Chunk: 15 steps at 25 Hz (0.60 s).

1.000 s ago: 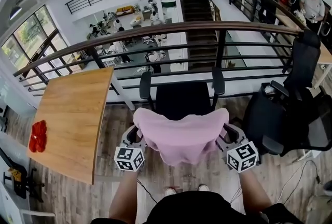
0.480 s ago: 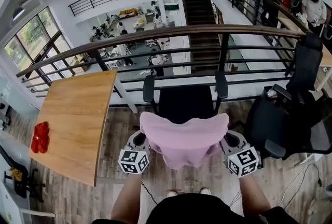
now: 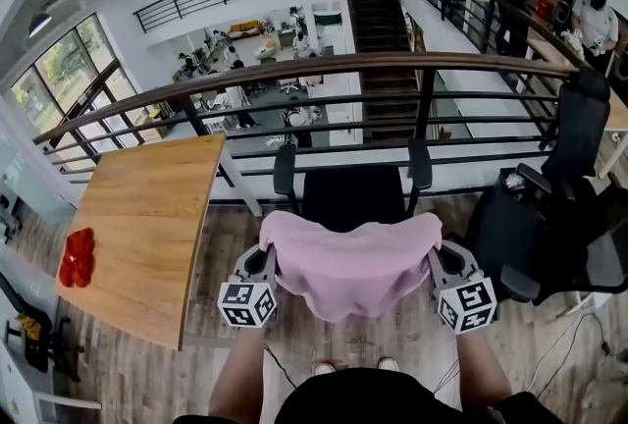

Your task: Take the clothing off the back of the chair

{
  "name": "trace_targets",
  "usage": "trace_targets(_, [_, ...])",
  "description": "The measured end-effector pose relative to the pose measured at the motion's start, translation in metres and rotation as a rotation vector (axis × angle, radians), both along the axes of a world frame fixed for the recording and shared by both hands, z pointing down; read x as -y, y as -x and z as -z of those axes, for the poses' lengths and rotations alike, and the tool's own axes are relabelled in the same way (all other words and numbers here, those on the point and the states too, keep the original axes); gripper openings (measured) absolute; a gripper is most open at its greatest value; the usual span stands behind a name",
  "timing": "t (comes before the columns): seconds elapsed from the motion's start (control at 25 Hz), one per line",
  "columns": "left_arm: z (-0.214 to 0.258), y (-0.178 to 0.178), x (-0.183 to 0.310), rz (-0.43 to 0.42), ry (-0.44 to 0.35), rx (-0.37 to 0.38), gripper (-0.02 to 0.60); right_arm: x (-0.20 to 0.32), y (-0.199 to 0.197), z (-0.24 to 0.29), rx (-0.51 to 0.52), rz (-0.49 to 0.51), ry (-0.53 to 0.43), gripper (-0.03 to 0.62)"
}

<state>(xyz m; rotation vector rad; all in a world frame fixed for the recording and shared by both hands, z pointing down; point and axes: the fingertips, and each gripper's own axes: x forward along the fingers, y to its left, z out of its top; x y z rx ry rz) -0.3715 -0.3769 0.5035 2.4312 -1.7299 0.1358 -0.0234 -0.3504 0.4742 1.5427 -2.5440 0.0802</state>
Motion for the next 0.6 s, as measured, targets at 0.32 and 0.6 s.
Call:
trace_targets(0.32, [0.039,0.017,-0.008,0.050,-0.074,-0.011,0.023,-0.001,-0.012,0.036,-0.013,-0.038,-0.082,0.020])
trace_targets(0.6, [0.093,0.011,-0.017,0.028,-0.163,-0.083,0.023,-0.009,-0.018,0.068,0.003,-0.041,-0.137,0.021])
